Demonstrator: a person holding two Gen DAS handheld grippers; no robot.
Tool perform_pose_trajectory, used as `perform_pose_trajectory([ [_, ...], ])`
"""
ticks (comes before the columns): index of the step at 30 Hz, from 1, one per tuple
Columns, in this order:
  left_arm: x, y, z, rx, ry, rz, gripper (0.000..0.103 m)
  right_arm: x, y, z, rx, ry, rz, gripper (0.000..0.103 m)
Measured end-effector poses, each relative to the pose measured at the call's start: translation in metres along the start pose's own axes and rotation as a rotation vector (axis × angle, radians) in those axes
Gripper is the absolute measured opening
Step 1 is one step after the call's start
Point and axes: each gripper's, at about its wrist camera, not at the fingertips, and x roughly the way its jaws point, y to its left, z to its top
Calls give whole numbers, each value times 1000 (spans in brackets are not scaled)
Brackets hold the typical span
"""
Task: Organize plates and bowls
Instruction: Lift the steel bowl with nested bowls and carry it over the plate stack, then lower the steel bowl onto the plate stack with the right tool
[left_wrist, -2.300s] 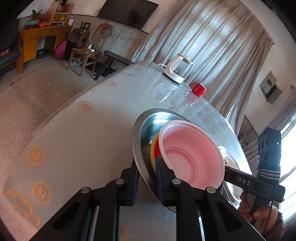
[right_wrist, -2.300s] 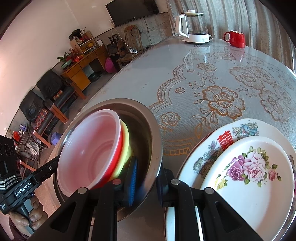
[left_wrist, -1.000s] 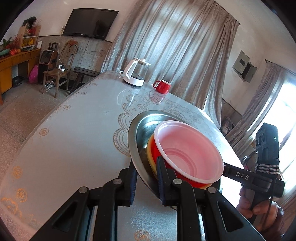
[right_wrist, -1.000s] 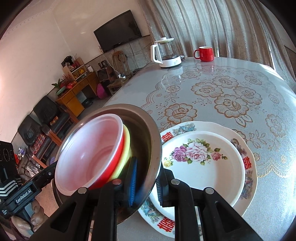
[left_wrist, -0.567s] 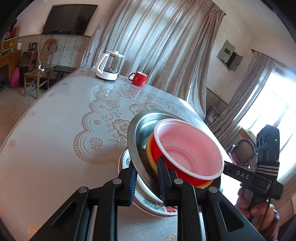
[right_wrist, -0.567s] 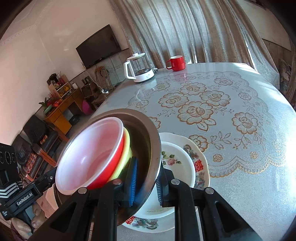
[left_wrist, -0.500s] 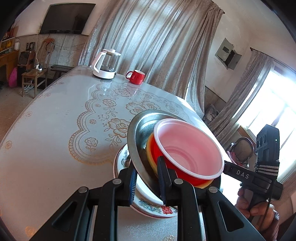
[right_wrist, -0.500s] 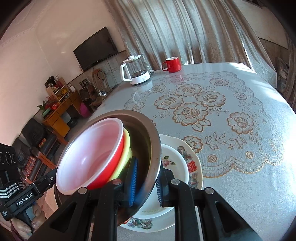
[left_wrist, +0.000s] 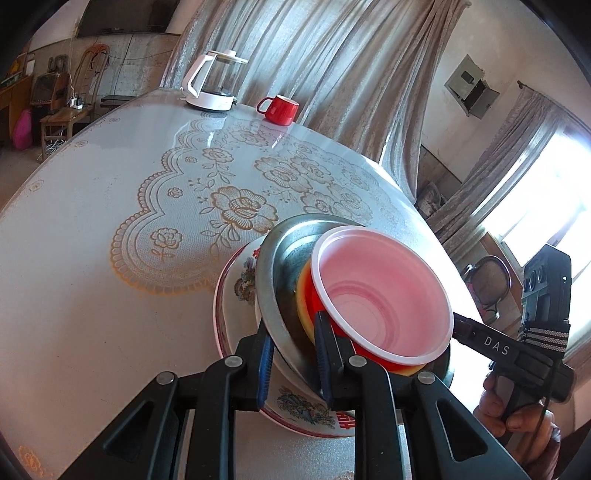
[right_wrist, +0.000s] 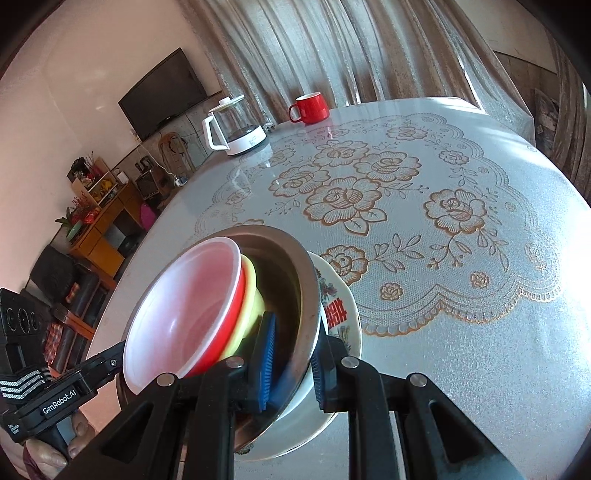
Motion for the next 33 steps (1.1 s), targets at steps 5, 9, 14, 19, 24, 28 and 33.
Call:
perform_pose_trajectory([
  [5, 3, -3, -5, 29, 2, 34, 21, 15, -4, -7, -11, 36, -34, 17],
  [9, 5, 0, -5, 24, 6, 38, 21, 17, -3, -9, -33, 32, -42, 17],
  [14, 5, -1, -7, 23, 11, 31, 22, 16, -3, -9, -40, 30, -48, 17],
  [19, 3, -1, -7, 18, 12, 33, 22, 14, -7, -9, -10, 42, -24, 17],
  [24, 1, -2, -9, 20, 8, 38, 22, 6, -10, -12, 7, 31, -12, 20],
  [28, -2, -4, -11, 22, 3, 39, 23, -2, -10, -15, 8, 16, -11, 21],
  [33, -4, -5, -13, 33, -2, 38, 23, -7, -4, -20, -23, -5, -22, 18],
])
